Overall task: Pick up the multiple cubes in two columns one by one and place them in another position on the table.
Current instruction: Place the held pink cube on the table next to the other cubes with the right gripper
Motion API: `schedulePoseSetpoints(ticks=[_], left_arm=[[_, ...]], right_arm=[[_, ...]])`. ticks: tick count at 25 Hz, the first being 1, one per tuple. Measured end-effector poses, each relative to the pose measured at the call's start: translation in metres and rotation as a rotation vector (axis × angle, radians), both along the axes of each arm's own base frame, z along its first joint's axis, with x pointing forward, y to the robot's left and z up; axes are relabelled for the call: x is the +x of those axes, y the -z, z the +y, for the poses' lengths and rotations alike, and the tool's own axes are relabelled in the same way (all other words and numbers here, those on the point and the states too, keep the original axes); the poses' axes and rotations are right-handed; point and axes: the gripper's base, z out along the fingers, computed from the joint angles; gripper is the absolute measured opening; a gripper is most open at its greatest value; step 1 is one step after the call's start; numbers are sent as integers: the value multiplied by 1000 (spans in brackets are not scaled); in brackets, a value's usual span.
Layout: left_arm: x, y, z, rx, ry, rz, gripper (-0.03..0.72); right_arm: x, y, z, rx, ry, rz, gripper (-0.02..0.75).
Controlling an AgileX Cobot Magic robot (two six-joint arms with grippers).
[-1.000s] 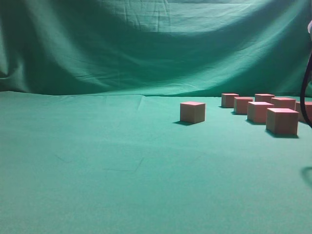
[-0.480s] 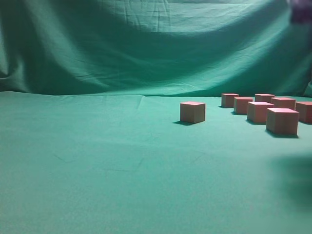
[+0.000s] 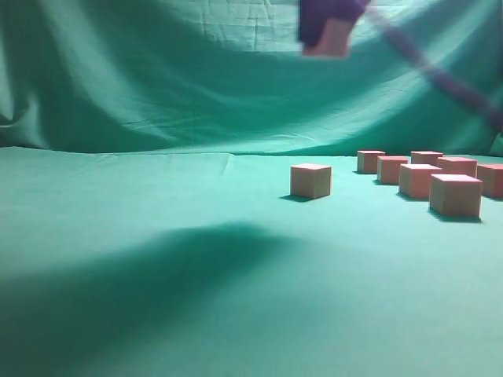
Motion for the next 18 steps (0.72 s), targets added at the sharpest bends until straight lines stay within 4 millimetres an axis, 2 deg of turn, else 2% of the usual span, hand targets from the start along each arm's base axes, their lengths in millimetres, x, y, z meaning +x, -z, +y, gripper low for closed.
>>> schedulePoseSetpoints(ticks=[4, 7, 13, 18], left_arm=[[0, 0, 0, 0, 0, 0, 0], [0, 0, 0, 0, 0, 0, 0], [0, 0, 0, 0, 0, 0, 0], [0, 0, 0, 0, 0, 0, 0]], right_arm=[[26, 28, 40, -60, -182, -12, 259], [41, 47, 56, -86, -294, -33, 259], [52, 75, 65, -144, -481, -49, 259], [56, 84, 68, -155, -569, -84, 259]])
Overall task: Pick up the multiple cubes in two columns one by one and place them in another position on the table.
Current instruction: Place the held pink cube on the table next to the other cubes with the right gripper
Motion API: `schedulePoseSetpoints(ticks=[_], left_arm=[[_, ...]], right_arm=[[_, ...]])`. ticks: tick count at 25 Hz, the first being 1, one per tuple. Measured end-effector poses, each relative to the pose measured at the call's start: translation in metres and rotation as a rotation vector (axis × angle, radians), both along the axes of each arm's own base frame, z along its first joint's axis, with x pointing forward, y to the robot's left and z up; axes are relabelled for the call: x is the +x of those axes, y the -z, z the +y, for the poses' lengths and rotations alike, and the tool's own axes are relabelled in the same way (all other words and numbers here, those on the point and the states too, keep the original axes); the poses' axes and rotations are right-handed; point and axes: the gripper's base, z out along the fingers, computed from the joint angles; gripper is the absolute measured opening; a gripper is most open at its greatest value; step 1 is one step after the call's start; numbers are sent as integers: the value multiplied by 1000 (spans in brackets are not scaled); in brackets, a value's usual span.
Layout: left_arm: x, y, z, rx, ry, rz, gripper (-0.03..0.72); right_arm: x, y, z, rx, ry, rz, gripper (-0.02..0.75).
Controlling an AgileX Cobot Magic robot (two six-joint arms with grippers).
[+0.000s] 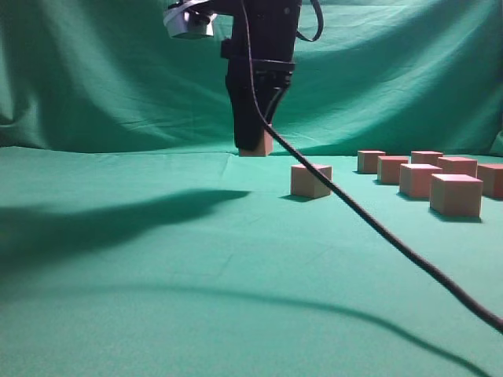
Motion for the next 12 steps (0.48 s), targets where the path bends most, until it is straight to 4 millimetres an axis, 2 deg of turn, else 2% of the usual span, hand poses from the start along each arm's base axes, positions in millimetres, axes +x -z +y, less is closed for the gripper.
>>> schedulePoseSetpoints(ticks=[9, 12], left_arm=[[0, 0, 0, 0, 0, 0, 0], [0, 0, 0, 0, 0, 0, 0]], right_arm=[[7, 23, 0, -20, -11, 15, 259], [8, 23, 0, -23, -21, 13, 259]])
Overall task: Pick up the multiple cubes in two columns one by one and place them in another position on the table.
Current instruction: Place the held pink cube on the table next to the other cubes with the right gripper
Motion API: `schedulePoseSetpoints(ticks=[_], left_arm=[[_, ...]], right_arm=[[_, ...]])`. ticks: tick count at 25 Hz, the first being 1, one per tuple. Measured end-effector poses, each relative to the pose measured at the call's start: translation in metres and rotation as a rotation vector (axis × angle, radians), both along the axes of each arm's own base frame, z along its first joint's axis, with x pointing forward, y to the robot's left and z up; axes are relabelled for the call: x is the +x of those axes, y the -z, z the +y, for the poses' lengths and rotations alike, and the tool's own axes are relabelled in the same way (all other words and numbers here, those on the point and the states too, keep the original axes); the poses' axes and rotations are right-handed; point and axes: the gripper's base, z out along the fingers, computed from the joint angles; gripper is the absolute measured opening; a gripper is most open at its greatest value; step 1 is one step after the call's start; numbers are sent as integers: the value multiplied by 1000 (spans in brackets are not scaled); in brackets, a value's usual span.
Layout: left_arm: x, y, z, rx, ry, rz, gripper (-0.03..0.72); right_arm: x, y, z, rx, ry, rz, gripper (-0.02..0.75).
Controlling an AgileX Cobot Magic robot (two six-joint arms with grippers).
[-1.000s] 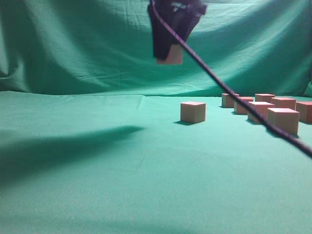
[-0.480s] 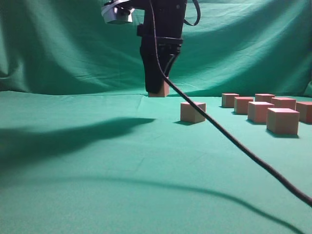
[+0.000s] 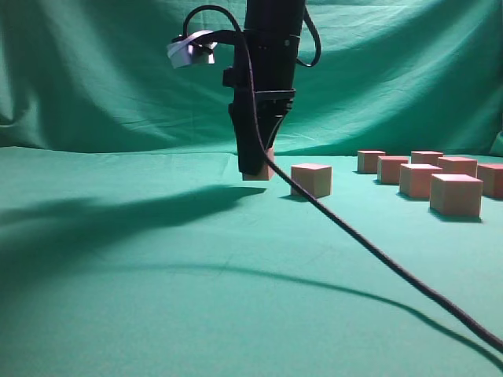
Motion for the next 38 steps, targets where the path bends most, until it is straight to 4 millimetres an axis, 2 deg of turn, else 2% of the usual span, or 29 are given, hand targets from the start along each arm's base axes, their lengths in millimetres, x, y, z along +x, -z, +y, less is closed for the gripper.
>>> schedulePoseSetpoints(ticks=[7, 12, 25, 26, 29, 32, 34, 38], left_arm=[[0, 0, 0, 0, 0, 0, 0], [0, 0, 0, 0, 0, 0, 0], [0, 0, 0, 0, 0, 0, 0], [0, 0, 0, 0, 0, 0, 0], [0, 0, 0, 0, 0, 0, 0], [0, 0, 0, 0, 0, 0, 0], [0, 0, 0, 0, 0, 0, 0], [0, 0, 0, 0, 0, 0, 0]], right_arm=[[5, 4, -7, -11, 15, 15, 259], [3, 10, -5, -2, 18, 45, 259], [2, 11, -2, 27, 25, 69, 259], [2, 11, -2, 27, 25, 69, 326], [2, 9, -2, 32, 30, 65, 448], [6, -6, -1, 57, 82, 28, 563], [7, -25, -2, 77, 133, -6, 562], [3, -76, -10, 128, 267, -72, 562]])
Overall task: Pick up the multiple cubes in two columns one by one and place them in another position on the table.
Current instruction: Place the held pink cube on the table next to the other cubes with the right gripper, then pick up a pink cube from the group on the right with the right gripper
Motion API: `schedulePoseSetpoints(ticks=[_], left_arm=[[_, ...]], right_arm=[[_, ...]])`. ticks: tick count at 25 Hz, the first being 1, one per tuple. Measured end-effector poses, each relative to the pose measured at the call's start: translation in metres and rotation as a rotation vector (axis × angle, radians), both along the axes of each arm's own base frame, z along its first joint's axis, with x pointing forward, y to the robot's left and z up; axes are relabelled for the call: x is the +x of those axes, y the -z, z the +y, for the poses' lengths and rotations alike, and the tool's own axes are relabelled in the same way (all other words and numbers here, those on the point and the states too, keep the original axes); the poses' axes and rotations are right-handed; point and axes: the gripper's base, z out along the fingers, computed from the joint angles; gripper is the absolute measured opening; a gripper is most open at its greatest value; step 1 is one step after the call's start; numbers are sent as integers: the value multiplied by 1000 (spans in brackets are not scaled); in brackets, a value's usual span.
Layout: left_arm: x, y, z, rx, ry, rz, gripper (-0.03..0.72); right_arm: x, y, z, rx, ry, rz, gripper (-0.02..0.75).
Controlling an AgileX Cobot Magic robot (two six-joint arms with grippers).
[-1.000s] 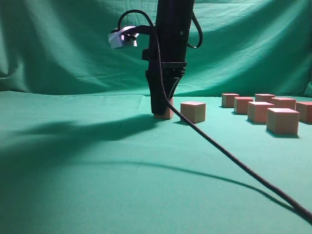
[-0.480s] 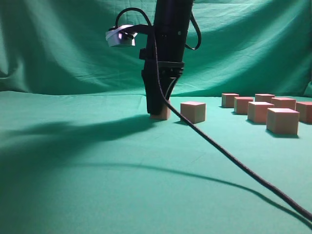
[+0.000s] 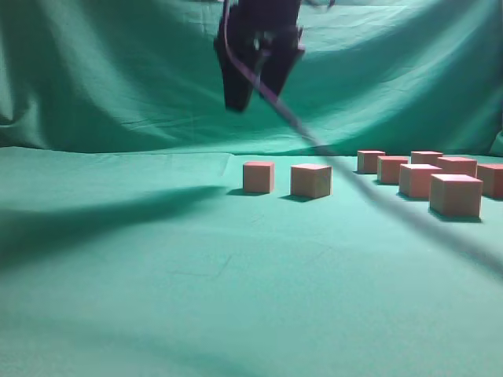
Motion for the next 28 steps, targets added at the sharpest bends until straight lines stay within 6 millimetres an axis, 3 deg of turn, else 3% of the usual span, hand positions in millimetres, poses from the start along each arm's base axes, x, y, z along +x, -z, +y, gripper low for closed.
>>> schedulePoseSetpoints(ticks=[5, 6, 9, 13, 16, 20, 24, 28], left_arm=[[0, 0, 0, 0, 0, 0, 0], [0, 0, 0, 0, 0, 0, 0], [0, 0, 0, 0, 0, 0, 0], [0, 0, 0, 0, 0, 0, 0], [0, 0, 0, 0, 0, 0, 0], [0, 0, 0, 0, 0, 0, 0], [0, 0, 0, 0, 0, 0, 0], [0, 0, 0, 0, 0, 0, 0]], right_arm=[[-18, -73, -22, 149, 337, -75, 562], [-24, -90, -28, 184, 383, -98, 522], [-50, -131, -48, 266, 472, -135, 521], [-89, -152, -82, 250, 523, -156, 521], [-111, -142, -104, 203, 621, -134, 521], [-131, -102, -132, 107, 760, -42, 521], [-138, -39, -163, -33, 906, 98, 521], [-141, 10, -176, 34, 970, 191, 521]])
